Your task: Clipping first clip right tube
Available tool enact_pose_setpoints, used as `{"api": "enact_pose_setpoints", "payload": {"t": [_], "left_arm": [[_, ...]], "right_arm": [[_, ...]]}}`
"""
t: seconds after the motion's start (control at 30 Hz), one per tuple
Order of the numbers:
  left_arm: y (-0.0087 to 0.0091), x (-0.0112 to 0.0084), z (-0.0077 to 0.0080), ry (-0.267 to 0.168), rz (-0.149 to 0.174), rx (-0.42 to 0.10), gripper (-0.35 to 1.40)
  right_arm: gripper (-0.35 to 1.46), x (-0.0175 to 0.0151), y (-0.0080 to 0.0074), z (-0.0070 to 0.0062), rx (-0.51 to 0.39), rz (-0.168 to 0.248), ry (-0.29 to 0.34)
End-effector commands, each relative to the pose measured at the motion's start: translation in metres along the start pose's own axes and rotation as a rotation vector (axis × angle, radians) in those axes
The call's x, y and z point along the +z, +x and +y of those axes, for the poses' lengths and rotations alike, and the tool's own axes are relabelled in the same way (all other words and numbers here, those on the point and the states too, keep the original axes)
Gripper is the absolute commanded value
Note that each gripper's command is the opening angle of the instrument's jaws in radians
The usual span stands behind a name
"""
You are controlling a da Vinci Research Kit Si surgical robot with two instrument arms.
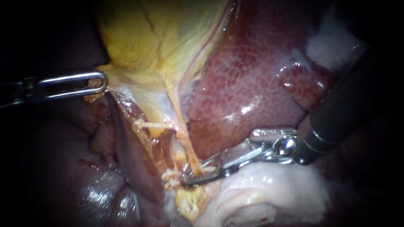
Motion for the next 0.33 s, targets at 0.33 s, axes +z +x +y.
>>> {"api": "enact_pose_setpoints", "payload": {"t": [0.33], "left_arm": [[0.0, 0.0, 0.0001, 0.0, 0.0, 0.0, -0.35]], "right_arm": [[-0.22, 0.0005, -0.0007, 0.0003, 0.001, -0.003, -0.005]]}}
